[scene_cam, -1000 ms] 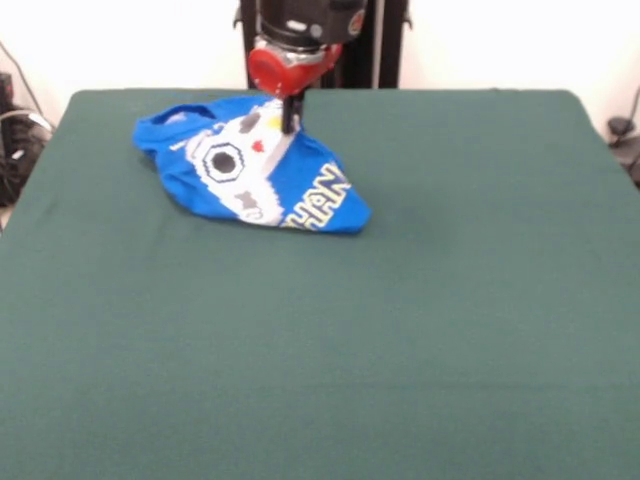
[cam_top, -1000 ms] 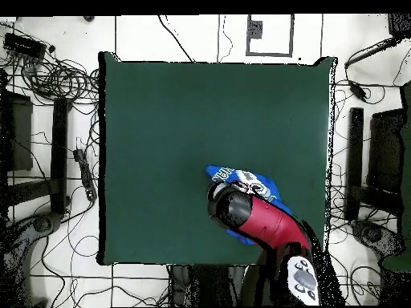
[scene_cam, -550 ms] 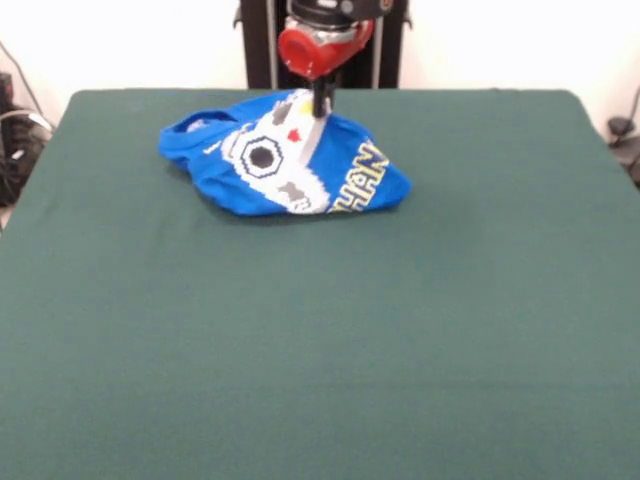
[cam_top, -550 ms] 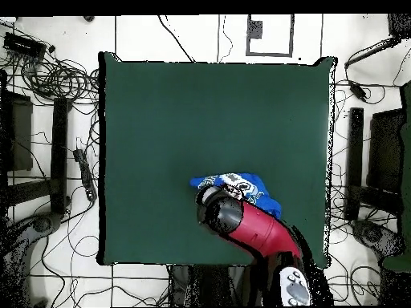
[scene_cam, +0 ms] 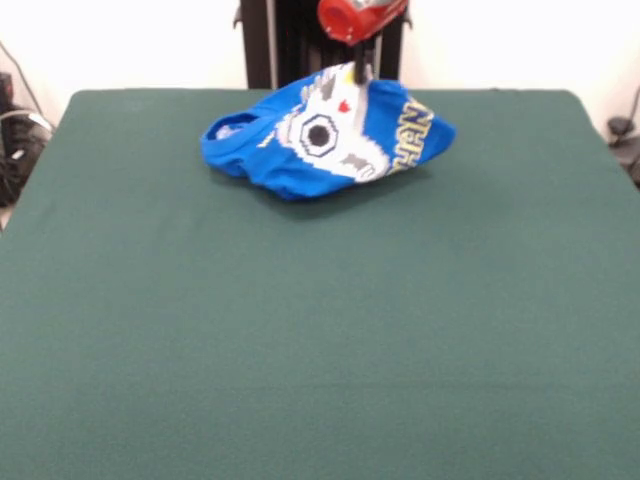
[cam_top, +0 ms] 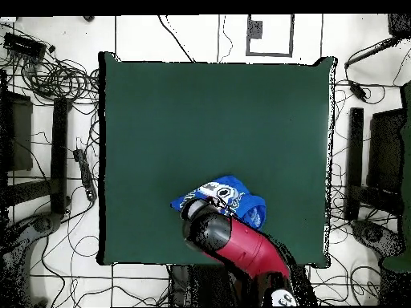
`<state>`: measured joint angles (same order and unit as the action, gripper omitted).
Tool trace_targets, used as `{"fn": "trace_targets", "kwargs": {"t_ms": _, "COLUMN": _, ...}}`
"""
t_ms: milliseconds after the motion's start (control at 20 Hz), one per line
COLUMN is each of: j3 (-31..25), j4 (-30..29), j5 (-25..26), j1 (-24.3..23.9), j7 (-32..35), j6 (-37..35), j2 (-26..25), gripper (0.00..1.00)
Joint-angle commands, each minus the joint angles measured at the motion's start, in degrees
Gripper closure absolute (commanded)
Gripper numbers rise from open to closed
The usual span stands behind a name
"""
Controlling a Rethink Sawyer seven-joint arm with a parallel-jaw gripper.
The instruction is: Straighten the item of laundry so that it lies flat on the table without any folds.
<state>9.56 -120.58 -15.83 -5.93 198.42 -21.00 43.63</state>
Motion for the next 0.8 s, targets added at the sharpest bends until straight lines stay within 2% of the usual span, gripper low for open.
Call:
{"fn": "trace_targets", "kwargs": {"t_ms": 50, "j3": -8.33, "j4": -10.24, "j5": -4.69, "j1": 1.89, "j7": 4.72, "j6": 2.65, "j2": 1.99, "gripper": 1.0}}
{"fn": "trace_targets", "kwargs": {"t_ms": 250, "j3": -7.09, "j4": -7.67, "j5": -2.38, "j1": 0.23, "j7": 1.83, "j6": 3.46, "j2": -0.85, "gripper": 1.0}}
{"fn": "trace_targets", "kwargs": {"t_ms": 350, "j3": -5.43, "j4": -5.67, "j5": 0.67, "j1": -2.36, "j7": -2.41, "j6": 1.91, "j2": -0.95, "gripper": 1.0}}
{"fn": "trace_targets", "kwargs": {"t_ms": 600, "j3": -5.06, "j4": 0.18, "j5": 11.03, "j1": -15.21, "j7": -15.32, "j6": 1.76, "j2": -0.67, "gripper": 1.0}}
{"fn": "trace_targets", "kwargs": {"t_ms": 800, "j3": -6.91, "j4": 6.38, "j5": 20.0, "j1": -22.98, "j7": -21.65, "j6": -1.57, "j2": -1.55, "gripper": 1.0}}
